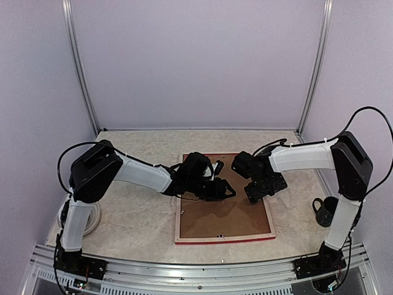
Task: Put the photo into the frame
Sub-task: Press the fastener onto the backboard.
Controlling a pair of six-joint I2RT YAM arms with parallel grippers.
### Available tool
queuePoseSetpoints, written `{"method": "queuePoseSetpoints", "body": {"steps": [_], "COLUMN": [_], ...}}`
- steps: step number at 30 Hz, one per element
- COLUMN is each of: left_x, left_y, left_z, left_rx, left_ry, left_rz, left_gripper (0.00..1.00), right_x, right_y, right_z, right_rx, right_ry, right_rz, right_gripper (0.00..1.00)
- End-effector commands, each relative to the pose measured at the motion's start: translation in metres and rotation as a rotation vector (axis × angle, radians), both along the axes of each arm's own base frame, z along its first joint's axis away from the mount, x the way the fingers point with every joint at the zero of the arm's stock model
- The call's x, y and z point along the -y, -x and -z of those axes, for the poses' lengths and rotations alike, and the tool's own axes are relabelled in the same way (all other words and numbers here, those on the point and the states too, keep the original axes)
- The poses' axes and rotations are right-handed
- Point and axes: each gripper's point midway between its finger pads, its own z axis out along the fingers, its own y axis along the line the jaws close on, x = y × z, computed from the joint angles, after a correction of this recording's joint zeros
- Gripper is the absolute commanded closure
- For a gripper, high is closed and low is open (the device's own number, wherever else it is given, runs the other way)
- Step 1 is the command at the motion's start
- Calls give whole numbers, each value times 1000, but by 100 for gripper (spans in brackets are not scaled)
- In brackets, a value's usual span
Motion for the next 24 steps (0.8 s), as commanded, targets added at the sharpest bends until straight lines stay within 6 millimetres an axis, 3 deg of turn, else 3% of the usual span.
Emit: {"method": "queuePoseSetpoints", "body": {"steps": [1, 7, 16, 24], "left_x": [1, 0, 1, 2], "left_y": [3, 4, 4, 3], "left_z": [18, 19, 20, 16], "left_rx": [-27, -27, -34, -26], "left_ry": [-29, -31, -28, -21], "left_rz": [6, 5, 7, 7], "left_gripper": [44, 45, 44, 45], "right_x": [8, 15, 22, 8], "right_y": [-5, 1, -3, -16], "right_z": [13, 22, 15, -2], "right_rx": [-10, -35, -14, 28], "right_ry": [21, 46, 49, -10], "right_rz": [19, 28, 39, 10], "right_gripper": [1, 1, 1, 1]}}
